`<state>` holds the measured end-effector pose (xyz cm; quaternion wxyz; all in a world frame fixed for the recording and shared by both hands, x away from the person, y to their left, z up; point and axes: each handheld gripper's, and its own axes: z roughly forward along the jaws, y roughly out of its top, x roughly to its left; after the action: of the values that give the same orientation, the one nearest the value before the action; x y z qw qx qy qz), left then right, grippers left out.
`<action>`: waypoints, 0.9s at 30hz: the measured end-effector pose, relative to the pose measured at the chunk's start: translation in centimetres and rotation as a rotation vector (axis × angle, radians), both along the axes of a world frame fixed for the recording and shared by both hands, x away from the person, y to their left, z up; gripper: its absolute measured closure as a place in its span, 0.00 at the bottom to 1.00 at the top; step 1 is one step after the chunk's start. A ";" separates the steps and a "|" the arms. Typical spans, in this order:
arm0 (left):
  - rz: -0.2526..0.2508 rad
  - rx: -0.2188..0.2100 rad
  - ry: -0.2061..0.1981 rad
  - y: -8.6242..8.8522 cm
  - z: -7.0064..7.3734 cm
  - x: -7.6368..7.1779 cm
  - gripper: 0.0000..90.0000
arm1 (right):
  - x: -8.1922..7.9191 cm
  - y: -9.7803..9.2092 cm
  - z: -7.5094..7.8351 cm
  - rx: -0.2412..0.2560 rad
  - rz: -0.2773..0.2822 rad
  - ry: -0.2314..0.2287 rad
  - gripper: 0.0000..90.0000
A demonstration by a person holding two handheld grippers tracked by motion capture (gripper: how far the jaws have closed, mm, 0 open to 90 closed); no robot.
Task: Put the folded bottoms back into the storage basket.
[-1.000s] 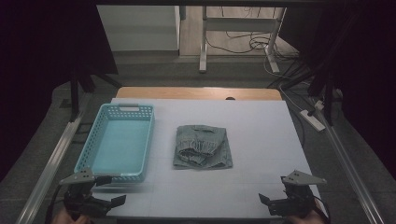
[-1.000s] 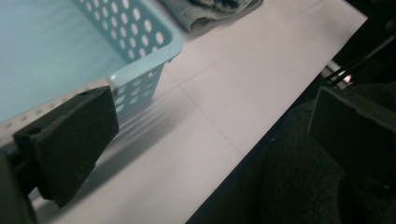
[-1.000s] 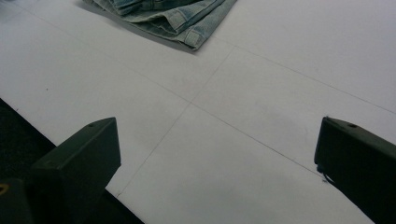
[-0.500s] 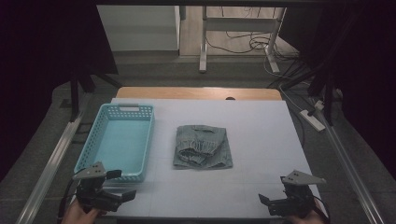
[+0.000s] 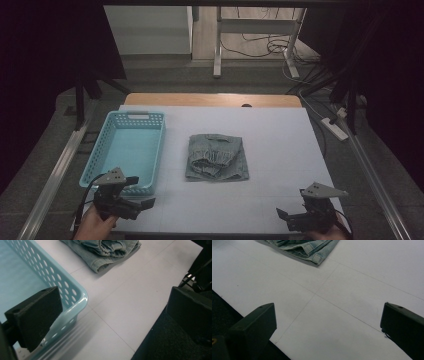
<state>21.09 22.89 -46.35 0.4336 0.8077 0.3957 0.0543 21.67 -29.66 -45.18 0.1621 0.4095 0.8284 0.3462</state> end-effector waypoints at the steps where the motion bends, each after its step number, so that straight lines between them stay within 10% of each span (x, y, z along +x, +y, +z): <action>1: 0.003 0.000 -0.002 -0.2 0.0 0.2 0.00 | 0.0 0.0 0.0 -0.002 0.002 0.002 0.01; 27: -0.075 0.057 0.005 -5.8 0.3 3.8 0.02 | 0.0 0.1 0.0 -0.009 0.007 0.004 0.01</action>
<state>24.89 17.06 -46.09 0.4111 0.8342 0.3646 0.0471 21.71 -29.55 -45.21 0.1609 0.4065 0.8317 0.3423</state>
